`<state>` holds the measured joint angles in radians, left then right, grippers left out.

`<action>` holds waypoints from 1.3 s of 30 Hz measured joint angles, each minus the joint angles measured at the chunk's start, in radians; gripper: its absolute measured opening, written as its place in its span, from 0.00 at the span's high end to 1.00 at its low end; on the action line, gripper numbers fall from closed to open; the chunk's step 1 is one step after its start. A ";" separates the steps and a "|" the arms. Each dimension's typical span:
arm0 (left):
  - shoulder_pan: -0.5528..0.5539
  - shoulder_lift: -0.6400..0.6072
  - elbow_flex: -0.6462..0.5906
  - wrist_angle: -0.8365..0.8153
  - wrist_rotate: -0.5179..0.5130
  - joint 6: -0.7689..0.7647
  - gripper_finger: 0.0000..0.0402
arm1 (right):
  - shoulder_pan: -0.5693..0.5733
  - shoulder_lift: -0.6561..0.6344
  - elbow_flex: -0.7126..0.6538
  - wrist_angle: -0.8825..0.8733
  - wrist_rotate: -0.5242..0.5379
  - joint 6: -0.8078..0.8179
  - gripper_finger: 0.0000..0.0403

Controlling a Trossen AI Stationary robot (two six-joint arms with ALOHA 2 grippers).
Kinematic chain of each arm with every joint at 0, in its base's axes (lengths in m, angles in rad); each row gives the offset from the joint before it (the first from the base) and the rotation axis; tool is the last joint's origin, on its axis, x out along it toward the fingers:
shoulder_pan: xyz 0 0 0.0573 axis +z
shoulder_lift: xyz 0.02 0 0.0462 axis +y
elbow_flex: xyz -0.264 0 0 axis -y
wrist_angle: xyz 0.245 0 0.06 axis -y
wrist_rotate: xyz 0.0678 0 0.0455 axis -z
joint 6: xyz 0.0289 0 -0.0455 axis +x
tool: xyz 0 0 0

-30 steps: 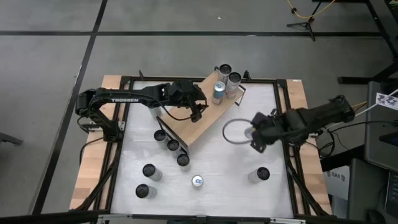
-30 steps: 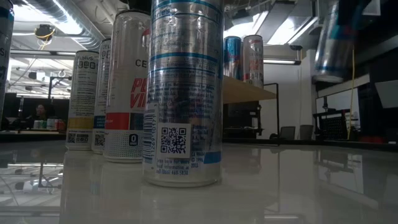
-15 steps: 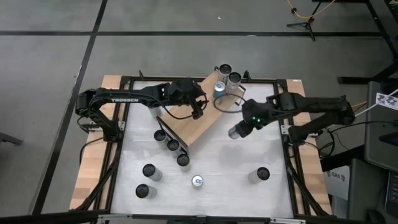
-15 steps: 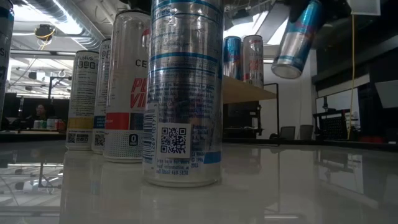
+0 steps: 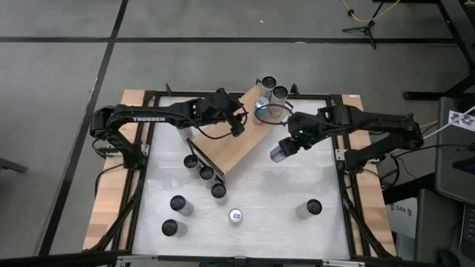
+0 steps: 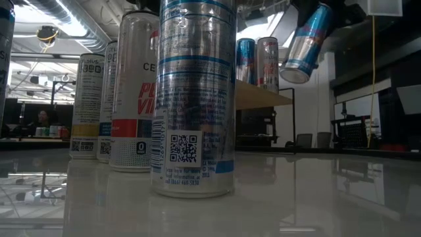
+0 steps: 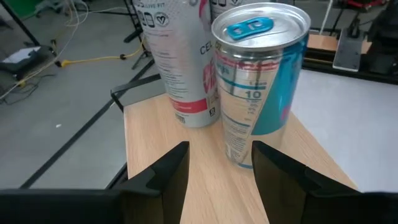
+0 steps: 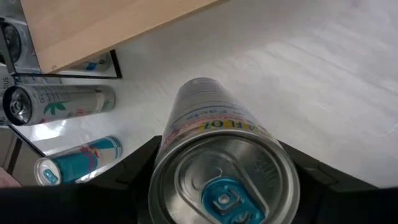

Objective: Place canned beverage on shelf
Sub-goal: Put the blue soda can on the shelf aligned with the other blue soda can

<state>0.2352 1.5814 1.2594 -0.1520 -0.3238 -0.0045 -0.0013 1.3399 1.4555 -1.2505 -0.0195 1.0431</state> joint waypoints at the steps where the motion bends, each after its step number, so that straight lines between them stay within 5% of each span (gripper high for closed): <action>1: 0.000 0.000 0.000 0.000 0.010 0.012 0.59 | 0.000 0.000 0.000 0.000 0.000 0.000 0.42; 17: 0.000 0.000 0.000 0.000 0.392 0.042 0.52 | 0.001 0.000 0.000 0.001 -0.019 -0.001 0.42; 29: -0.070 0.010 0.000 0.022 0.397 0.034 0.21 | 0.001 0.000 0.000 0.043 -0.019 0.030 0.42; 39: -0.164 0.044 0.001 0.149 0.368 0.034 0.13 | 0.001 0.001 0.000 0.110 -0.025 0.155 0.42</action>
<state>0.0707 1.6259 1.2606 -0.0025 0.0438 0.0296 -0.0006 1.3407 1.4559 -1.1404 -0.0446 1.1977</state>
